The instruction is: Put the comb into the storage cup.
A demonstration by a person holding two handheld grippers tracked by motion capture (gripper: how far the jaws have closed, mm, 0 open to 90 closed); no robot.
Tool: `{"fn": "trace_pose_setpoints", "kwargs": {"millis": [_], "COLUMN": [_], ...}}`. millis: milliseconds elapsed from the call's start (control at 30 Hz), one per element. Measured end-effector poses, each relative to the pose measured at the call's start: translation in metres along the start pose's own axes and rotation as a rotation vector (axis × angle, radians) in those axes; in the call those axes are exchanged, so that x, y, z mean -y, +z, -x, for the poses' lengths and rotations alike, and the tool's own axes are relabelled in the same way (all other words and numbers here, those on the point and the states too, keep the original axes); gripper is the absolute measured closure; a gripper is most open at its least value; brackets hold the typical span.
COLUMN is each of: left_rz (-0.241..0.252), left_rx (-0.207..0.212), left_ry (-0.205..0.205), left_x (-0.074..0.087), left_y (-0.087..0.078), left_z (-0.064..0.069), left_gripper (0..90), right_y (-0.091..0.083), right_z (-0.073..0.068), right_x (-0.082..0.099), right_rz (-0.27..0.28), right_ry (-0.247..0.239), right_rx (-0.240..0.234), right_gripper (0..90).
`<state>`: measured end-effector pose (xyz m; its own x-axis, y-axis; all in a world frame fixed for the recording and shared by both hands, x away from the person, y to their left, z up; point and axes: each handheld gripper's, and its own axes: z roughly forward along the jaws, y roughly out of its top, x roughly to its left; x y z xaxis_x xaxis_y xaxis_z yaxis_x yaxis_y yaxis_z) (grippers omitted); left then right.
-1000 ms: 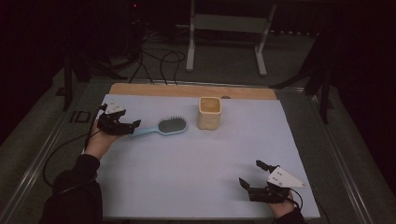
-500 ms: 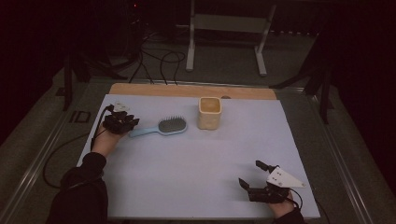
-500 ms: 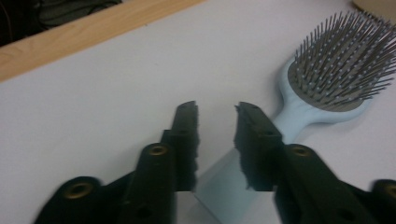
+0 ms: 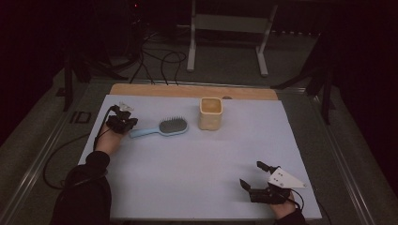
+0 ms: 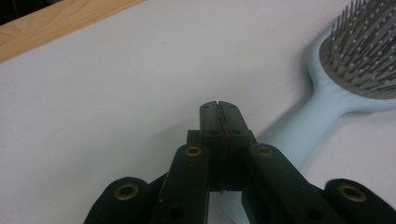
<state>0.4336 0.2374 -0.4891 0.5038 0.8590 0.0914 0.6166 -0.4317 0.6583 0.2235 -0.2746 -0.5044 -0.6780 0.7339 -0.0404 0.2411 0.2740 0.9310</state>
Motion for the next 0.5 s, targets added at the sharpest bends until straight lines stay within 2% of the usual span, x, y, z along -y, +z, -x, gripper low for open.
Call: {"fn": "trace_pose_setpoints", "kwargs": {"millis": [367,500], "left_rz": [-0.073,-0.103], "left_rx": [0.019,0.034], "left_ry": [-0.007,0.018], "left_x": [0.005,0.006], "left_y": [0.011,0.012], "left_z": [-0.004,-0.002], "left_gripper": [90.0,90.0], "right_y": [0.000,0.000], "right_z": [0.000,0.000], "right_x": [0.000,0.000], "right_rz": [0.004,0.005], "right_ry": [-0.002,-0.001], "right_rx": [0.001,0.001], "right_gripper": [10.0,10.0]}}
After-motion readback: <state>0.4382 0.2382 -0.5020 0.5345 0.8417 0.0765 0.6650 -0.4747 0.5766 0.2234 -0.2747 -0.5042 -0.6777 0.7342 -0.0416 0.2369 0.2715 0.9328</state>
